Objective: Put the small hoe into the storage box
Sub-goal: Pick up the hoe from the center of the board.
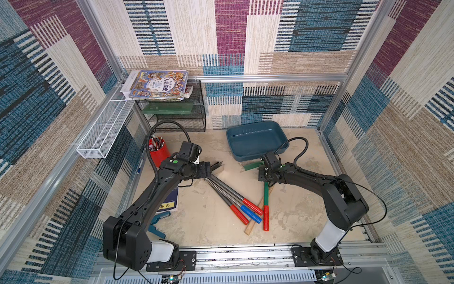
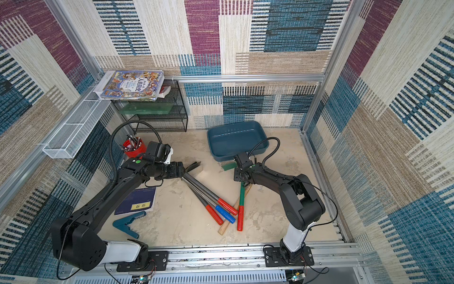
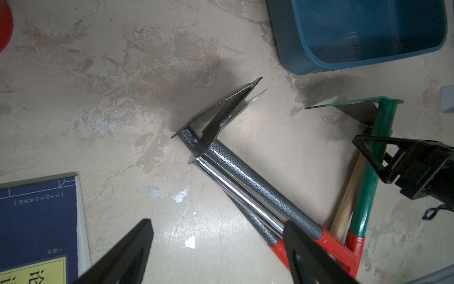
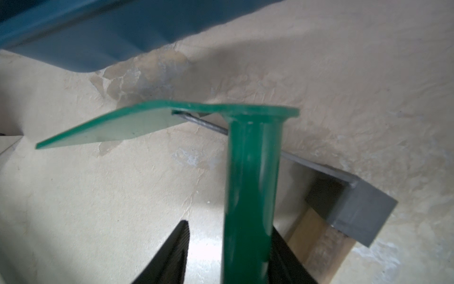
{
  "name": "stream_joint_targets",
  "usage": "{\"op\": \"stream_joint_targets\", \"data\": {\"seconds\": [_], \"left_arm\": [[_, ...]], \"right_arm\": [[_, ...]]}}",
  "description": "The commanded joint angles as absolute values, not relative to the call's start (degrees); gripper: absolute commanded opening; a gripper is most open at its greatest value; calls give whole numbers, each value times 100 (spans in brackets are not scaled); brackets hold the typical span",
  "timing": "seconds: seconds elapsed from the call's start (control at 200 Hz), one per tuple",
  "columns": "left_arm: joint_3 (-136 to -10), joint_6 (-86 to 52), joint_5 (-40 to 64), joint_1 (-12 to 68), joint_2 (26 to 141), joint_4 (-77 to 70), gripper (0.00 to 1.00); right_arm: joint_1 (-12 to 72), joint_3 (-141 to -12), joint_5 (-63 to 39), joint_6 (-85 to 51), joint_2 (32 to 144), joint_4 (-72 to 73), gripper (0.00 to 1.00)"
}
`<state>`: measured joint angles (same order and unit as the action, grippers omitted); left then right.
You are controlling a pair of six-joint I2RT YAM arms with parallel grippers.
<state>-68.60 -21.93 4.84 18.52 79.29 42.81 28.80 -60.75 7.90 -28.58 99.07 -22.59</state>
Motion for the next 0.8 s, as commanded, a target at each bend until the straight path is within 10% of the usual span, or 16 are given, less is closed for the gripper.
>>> {"op": "stream_joint_targets", "data": {"seconds": [0.0, 0.791], "left_arm": [[-6905, -2216, 551, 1870, 7970, 4349, 87], [-6946, -2234, 571, 2037, 8111, 4382, 87]], "right_arm": [[2907, -6104, 835, -2831, 9885, -2379, 61], [3287, -5552, 938, -3243, 9542, -2503, 55]]}}
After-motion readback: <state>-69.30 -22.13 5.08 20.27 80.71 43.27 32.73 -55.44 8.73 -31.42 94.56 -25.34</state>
